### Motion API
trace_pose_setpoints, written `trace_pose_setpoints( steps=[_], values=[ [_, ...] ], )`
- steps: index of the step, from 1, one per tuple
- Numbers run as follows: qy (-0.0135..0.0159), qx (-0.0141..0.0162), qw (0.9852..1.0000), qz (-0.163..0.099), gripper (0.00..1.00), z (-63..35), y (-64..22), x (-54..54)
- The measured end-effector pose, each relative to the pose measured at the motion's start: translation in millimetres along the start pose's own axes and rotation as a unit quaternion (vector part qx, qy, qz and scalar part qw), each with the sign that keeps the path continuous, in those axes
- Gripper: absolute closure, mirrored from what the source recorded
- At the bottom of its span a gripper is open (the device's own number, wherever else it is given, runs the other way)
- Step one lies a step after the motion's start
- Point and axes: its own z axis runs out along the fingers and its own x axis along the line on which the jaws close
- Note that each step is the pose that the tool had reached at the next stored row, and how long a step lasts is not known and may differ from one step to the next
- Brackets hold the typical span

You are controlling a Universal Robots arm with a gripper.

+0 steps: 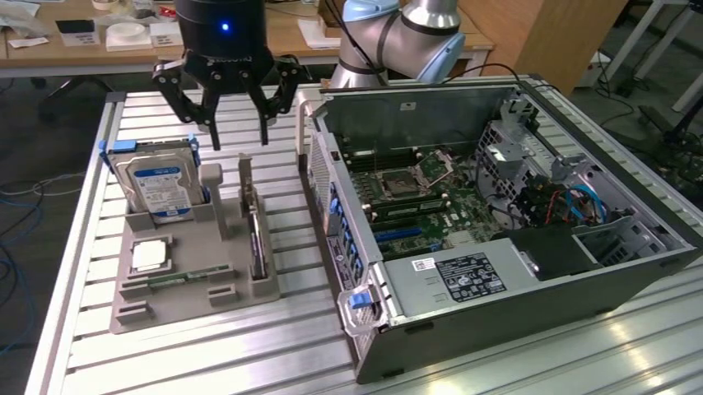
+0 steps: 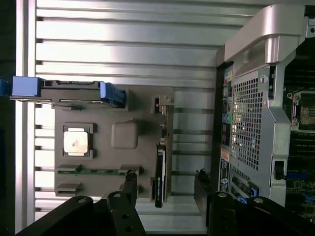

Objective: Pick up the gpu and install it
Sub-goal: 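Pick up the gpu and move the gpu toward the slot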

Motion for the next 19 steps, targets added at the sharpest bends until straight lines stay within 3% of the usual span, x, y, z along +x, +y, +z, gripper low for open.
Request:
trace_pose_setpoints(
  steps=[9, 19],
  values=[
    [0.0001, 0.0057, 1.0000, 0.000, 0.41, 8.5, 0.4, -1.7],
    [0.0002, 0.0076, 1.0000, 0.000, 0.41, 18.2, 0.1, -1.7]
  ],
)
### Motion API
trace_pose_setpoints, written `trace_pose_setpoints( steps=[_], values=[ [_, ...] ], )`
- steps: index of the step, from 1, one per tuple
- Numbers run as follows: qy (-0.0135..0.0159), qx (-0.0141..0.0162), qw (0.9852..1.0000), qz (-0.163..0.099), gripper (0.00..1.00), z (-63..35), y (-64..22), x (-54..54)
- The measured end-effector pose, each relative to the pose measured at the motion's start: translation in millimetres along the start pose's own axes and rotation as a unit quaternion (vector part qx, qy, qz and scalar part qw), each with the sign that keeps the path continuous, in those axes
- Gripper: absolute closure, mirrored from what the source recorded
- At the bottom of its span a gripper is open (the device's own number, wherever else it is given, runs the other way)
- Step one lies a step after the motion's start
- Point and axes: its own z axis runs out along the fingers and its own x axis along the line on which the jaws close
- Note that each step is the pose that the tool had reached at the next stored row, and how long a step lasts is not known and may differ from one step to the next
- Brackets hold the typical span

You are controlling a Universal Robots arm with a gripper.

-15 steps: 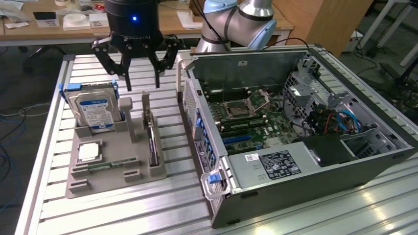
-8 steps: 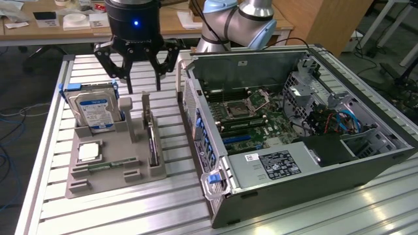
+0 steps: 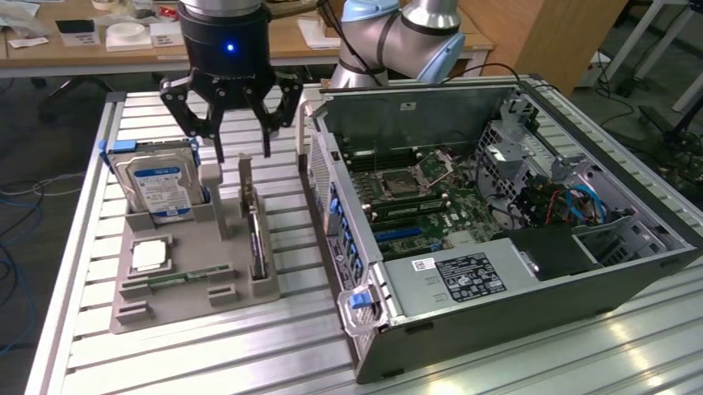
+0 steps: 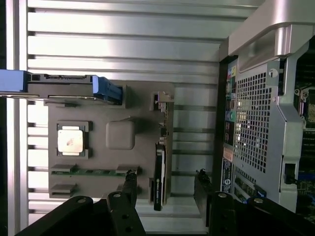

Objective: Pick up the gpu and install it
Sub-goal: 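Pick up the gpu and move the gpu toward the slot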

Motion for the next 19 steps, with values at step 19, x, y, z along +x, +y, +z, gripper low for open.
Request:
trace_pose_setpoints(
  steps=[19],
  values=[
    [0.0001, 0.0106, 0.9999, 0.000, 0.41, 16.3, -0.4, 0.0]
  ],
)
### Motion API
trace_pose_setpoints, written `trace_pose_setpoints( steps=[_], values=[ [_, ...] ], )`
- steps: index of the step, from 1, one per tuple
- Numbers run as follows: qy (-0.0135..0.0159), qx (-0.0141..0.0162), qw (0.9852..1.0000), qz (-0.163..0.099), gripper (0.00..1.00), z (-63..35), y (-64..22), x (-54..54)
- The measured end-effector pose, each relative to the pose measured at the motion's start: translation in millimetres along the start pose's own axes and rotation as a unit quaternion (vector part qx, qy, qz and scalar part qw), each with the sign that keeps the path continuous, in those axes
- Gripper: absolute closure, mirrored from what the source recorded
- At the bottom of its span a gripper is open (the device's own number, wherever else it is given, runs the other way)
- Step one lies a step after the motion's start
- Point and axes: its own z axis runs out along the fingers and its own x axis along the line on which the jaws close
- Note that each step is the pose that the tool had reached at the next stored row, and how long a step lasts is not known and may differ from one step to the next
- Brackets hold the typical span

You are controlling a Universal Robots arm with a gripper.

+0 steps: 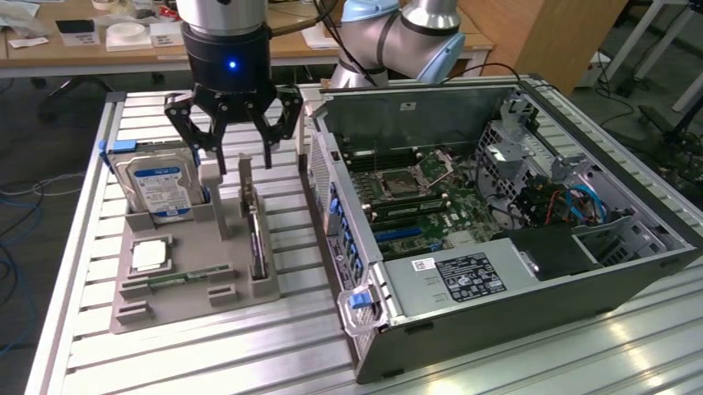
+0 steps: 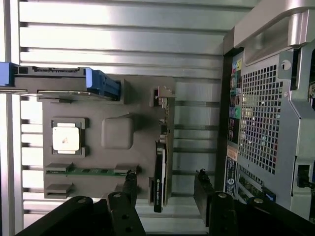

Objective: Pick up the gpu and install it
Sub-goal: 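Pick up the gpu and move the gpu toward the slot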

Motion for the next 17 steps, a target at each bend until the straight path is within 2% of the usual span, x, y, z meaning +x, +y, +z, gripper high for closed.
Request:
trace_pose_setpoints(
  steps=[6, 17],
  values=[
    [0.0001, 0.0040, 1.0000, 0.000, 0.41, 6.0, -2.6, 0.1],
    [-0.0001, 0.0056, 1.0000, 0.000, 0.41, 14.5, -13.1, 0.3]
  ],
)
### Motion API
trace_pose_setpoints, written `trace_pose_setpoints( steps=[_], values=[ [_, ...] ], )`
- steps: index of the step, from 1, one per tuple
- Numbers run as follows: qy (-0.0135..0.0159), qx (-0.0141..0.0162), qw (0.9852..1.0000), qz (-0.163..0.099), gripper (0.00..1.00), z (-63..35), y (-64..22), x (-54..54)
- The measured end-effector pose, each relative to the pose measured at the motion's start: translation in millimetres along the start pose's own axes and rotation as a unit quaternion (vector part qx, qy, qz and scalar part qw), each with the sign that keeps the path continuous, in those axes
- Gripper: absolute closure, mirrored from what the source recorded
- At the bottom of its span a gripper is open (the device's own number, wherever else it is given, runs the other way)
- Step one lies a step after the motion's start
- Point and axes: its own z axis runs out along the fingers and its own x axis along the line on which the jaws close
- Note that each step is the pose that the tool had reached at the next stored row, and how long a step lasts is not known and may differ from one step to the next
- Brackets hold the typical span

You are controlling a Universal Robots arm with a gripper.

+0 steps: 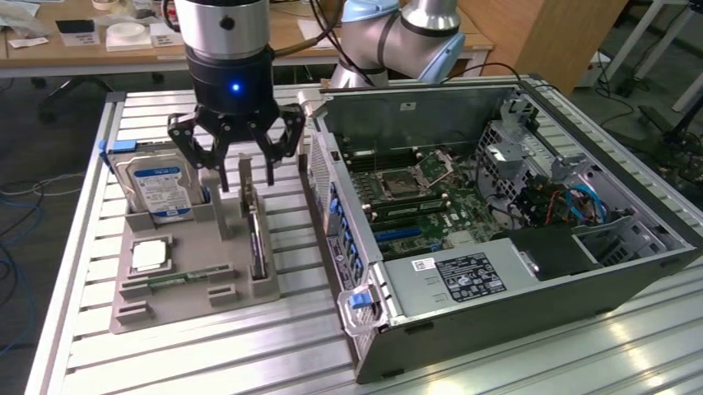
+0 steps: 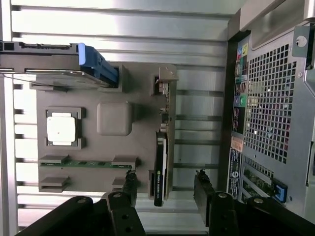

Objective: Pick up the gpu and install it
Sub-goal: 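Pick up the gpu and move the gpu toward the slot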

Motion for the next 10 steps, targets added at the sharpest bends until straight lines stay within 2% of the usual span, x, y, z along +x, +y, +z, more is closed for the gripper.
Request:
trace_pose_setpoints(
  steps=[10],
  values=[
    [-0.0006, 0.0006, 1.0000, 0.000, 0.41, 7.0, -0.7, 0.0]
  ],
)
